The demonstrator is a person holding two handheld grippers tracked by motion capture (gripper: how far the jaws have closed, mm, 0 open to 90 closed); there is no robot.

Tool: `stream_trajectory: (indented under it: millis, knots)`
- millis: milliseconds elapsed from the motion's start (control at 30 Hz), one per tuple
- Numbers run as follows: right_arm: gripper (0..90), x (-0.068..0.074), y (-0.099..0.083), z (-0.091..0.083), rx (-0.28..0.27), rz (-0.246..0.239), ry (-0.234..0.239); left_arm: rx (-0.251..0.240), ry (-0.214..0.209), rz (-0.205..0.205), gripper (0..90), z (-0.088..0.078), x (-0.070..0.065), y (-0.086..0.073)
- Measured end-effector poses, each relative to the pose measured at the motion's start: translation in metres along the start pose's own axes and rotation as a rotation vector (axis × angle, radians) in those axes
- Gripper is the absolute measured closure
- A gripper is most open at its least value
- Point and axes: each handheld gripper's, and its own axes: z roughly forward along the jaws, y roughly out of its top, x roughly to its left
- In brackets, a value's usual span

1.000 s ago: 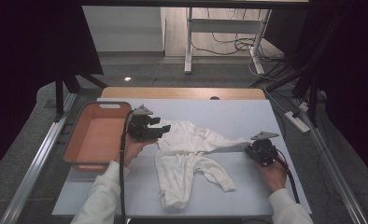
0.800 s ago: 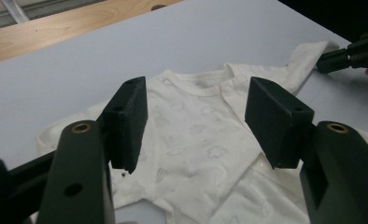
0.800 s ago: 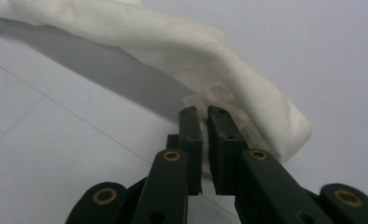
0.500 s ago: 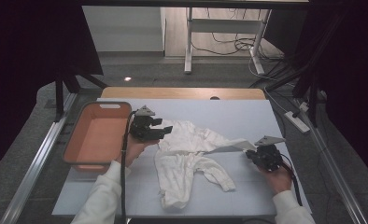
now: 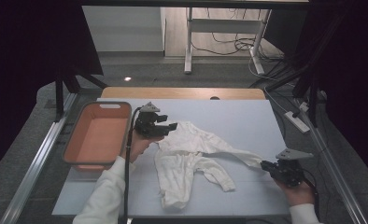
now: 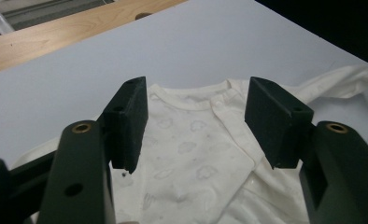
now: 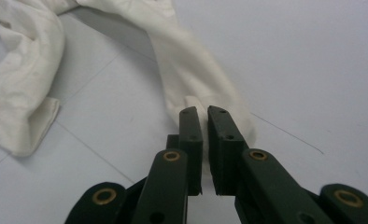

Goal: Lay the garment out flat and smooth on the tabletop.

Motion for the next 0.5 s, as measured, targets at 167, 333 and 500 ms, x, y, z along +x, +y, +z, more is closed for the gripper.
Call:
stream_trajectory:
  millis: [167,333,500]
  knots:
    - [83.2,-0.002,0.001,-0.018,-0.044,-0.002,-0.004,-0.001,-0.003,0.003,39.7,0.002,0.000,0.002]
    - [63.3,0.006,0.002,-0.016,-0.039,-0.043,-0.003,-0.003,-0.002,-0.002,39.7,0.003,0.001,0.002]
    - [50.0,0.016,0.011,-0.012,-0.064,-0.068,-0.011,-0.005,-0.002,-0.005,39.6,0.001,0.001,0.001]
